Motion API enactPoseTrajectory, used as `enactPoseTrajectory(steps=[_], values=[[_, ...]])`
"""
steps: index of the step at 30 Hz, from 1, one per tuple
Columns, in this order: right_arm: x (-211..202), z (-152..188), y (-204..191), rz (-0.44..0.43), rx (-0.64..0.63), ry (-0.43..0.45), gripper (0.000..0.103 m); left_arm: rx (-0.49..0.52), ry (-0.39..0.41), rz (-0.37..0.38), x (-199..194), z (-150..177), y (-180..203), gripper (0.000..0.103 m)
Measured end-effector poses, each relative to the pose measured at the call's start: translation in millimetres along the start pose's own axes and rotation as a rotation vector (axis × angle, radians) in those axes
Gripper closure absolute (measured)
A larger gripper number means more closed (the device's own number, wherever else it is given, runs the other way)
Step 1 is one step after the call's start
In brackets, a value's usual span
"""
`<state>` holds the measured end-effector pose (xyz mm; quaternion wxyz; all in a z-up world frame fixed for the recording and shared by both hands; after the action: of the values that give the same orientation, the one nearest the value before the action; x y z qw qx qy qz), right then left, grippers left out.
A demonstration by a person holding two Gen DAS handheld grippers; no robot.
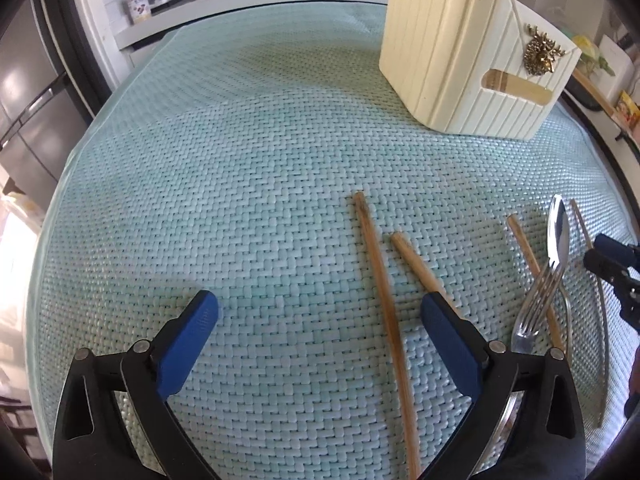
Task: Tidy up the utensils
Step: 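Close the left tool on a wooden chopstick while the right tool grasps another chopstick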
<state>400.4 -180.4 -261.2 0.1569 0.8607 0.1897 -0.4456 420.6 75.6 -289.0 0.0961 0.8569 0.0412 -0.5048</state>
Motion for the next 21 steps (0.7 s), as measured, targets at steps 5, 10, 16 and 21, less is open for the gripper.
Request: enactPoseTrajectory(steps=[5, 10, 16, 21], values=[[7, -10, 5, 0.007, -0.009, -0.014, 0.072, 0.054, 0.001, 0.030, -2, -5, 21, 0.036], [10, -15, 8, -0.021, -0.004, -0.023, 0.088, 0.077, -0.003, 0.058, -1, -8, 27, 0.053], [19, -28, 16, -0.043, 0.017, -0.020, 0.097, 0.097, -0.002, 0.086, -1, -11, 40, 0.096], [19, -35, 27, -0.068, 0.075, 0.007, 0.097, 0.048, 0.013, 0.109, -3, -15, 34, 0.099]])
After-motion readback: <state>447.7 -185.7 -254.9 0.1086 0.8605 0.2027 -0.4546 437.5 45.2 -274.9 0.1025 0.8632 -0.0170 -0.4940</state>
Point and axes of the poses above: each gripper's, at about its wrist camera, not at the fingertips, and x roughly the way its jaws point, y to its right, z to its underside, the point moved 8 cm from there along x, roughly the way its jaws point, and after that the axes turned 14 degrees about -x, right-handed, at the moved point
